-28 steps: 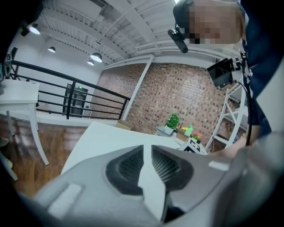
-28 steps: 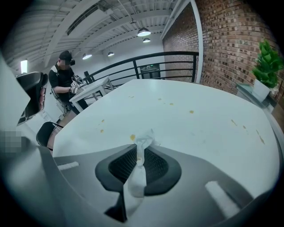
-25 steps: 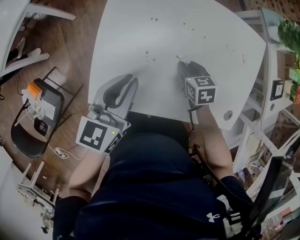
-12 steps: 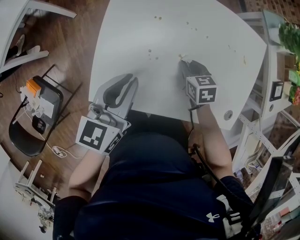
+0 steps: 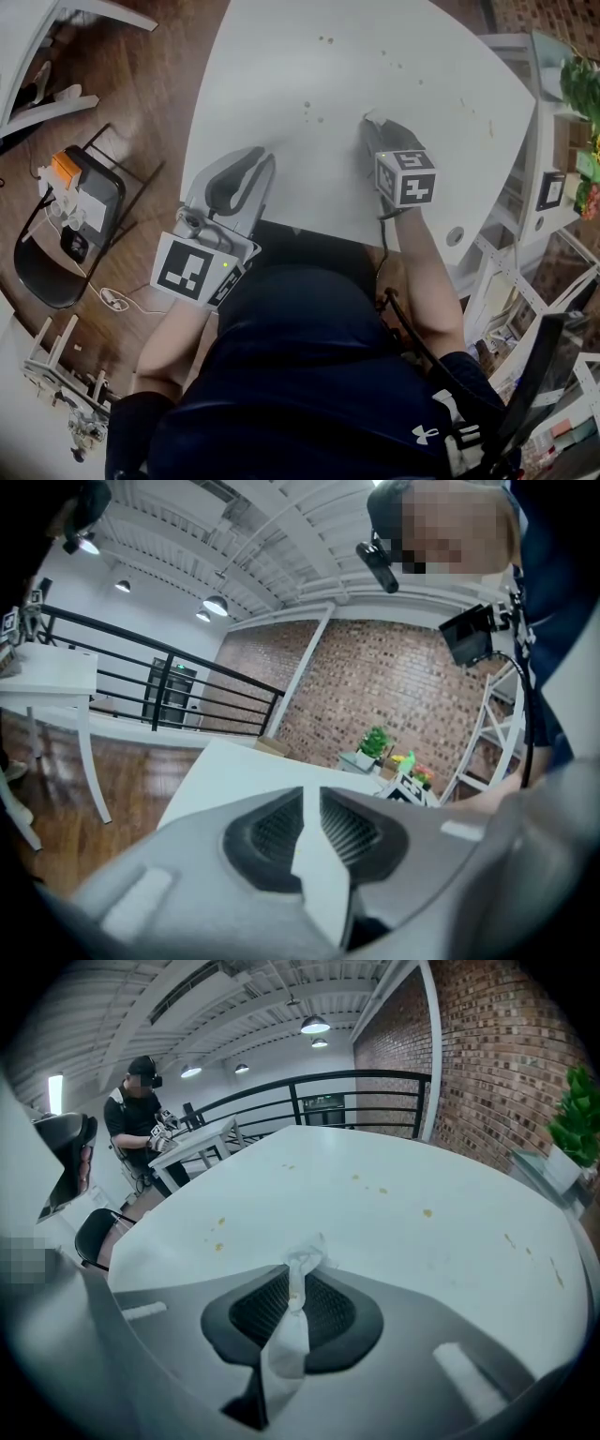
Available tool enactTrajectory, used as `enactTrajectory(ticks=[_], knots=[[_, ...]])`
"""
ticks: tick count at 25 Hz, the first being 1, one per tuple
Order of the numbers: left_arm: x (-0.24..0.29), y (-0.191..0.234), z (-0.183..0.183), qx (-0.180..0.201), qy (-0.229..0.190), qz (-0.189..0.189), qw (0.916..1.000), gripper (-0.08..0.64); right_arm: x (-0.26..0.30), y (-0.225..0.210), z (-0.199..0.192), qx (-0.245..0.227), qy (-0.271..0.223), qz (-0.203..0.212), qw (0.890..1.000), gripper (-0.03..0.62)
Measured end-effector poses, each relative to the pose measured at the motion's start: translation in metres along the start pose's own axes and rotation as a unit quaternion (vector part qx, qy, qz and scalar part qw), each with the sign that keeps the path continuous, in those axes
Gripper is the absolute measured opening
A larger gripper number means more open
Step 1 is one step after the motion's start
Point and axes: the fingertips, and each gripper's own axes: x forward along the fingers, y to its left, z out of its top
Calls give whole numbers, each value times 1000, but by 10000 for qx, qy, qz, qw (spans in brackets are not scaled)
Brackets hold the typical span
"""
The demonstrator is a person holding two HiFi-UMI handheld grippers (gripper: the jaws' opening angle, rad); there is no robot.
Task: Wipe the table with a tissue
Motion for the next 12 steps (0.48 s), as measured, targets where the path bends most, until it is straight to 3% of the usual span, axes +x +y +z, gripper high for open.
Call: enactTrajectory(ticks=[12], knots=[[-2, 8, 0, -29, 1, 85, 10000, 52, 12, 16, 14, -75, -56, 175, 9998, 43]])
